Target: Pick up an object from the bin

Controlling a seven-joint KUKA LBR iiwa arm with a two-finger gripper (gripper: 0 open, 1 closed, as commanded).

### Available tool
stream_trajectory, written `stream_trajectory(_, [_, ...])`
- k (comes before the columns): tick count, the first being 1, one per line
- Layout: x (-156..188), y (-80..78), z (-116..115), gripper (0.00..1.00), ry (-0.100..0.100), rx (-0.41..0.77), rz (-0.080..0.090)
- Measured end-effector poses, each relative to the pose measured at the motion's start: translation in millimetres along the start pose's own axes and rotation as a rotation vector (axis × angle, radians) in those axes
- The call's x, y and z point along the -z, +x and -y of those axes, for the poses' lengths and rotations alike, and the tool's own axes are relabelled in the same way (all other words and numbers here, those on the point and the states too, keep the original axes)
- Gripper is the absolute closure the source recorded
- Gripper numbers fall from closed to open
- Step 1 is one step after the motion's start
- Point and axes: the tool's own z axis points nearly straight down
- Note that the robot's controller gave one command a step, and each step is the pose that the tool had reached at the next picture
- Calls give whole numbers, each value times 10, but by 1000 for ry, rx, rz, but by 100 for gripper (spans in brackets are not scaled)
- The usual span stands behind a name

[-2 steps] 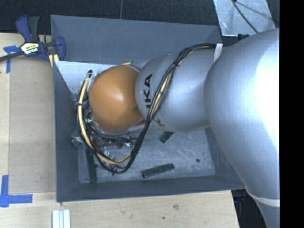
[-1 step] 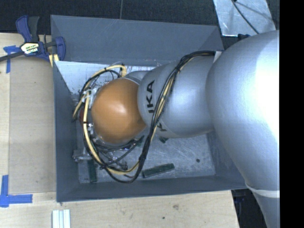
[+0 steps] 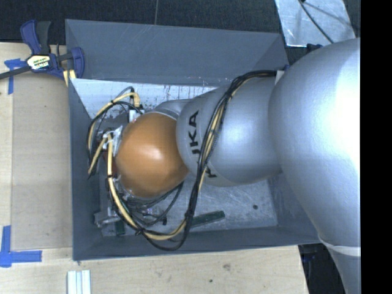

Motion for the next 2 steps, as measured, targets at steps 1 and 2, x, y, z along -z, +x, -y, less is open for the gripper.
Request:
stream_trajectory(1, [5,-25,-10,100,-1,1,4])
stream_trajectory(2, [1106,-28,6,100,11,-2,11])
